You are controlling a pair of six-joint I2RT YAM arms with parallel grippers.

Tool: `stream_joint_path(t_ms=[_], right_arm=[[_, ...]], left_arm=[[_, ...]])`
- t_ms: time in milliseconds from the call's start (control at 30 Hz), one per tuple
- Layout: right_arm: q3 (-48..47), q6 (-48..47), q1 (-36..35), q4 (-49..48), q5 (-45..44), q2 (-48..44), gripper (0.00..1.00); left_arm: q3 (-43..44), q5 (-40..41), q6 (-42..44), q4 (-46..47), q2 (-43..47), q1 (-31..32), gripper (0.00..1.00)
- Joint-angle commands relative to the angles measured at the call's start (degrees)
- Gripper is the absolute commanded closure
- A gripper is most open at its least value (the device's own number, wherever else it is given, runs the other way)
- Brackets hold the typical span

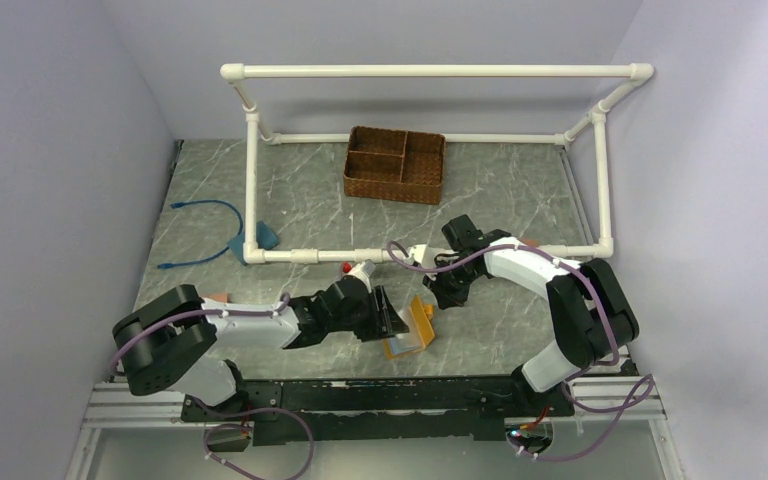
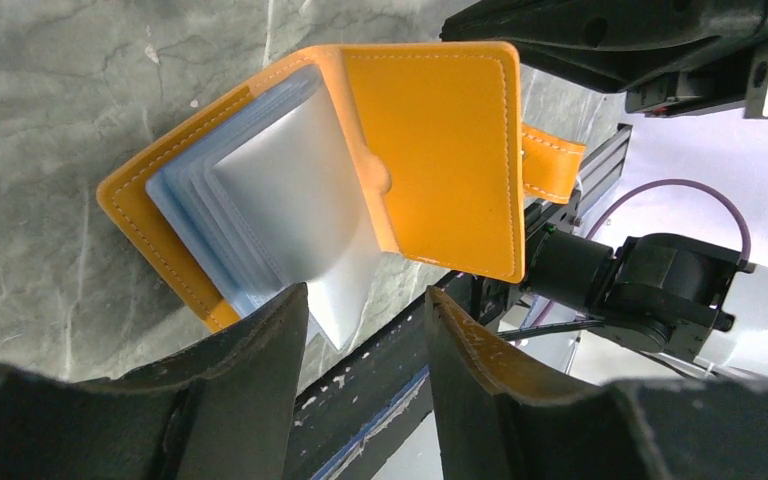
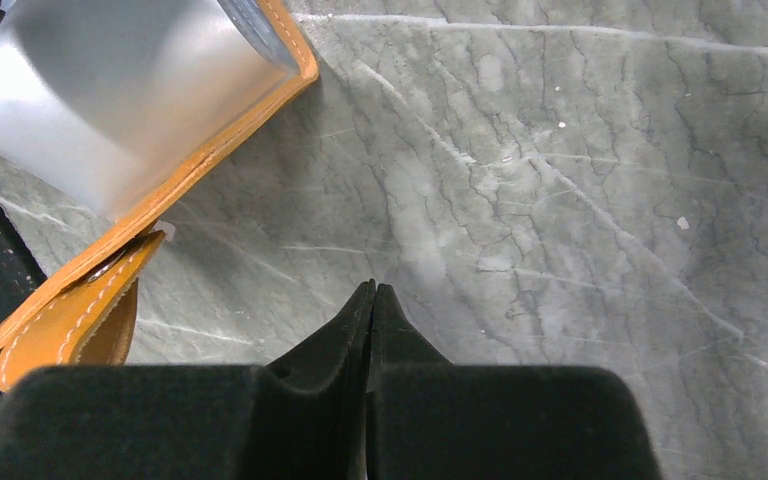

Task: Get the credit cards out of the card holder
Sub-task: Open the card holder at the center of the board.

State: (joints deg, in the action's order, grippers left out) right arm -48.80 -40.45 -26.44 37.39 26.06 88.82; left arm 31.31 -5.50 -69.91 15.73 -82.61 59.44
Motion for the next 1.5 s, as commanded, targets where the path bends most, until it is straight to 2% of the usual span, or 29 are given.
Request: stream_joint_path(t_ms=[0, 467, 767, 967, 1133, 1267, 1467], right_arm=[[-1.9, 0.0, -0.8, -0.1, 0.6, -0.8, 1.00], [-1.7, 0.3, -0.9, -0.3, 0.4, -1.4, 0.99], [-1.7, 0.4, -0.8, -0.3, 0.4, -1.4, 0.99], [-1.7, 0.5, -0.9, -0.2, 0.5, -1.6, 0.99], [-2.2, 0.7, -0.8, 0.3, 1.5, -2.0, 0.97], [-2.9, 1.6, -0.7, 0.8, 3.1, -4.4, 0.95], [-3.2, 2.4, 3.3, 1.3, 5.4, -9.2, 0.92]], left_arm=[[2.4, -1.4, -0.3, -0.8, -1.2, 0.2, 0.48], [5.9, -0.2, 0.5, -9.8, -1.3, 0.8, 0.45], [5.8, -2.1, 0.7, -5.7, -2.7, 1.0, 0.45], [5.3, -0.8, 0.6, -3.4, -2.2, 1.0, 0.48], [3.9, 0.0, 1.2, 2.0, -2.1, 1.0, 0.50], [4.2, -0.6, 3.0, 7.2, -4.0, 0.9, 0.50], [8.0, -2.6, 5.3, 8.7, -8.7, 0.6, 0.51]])
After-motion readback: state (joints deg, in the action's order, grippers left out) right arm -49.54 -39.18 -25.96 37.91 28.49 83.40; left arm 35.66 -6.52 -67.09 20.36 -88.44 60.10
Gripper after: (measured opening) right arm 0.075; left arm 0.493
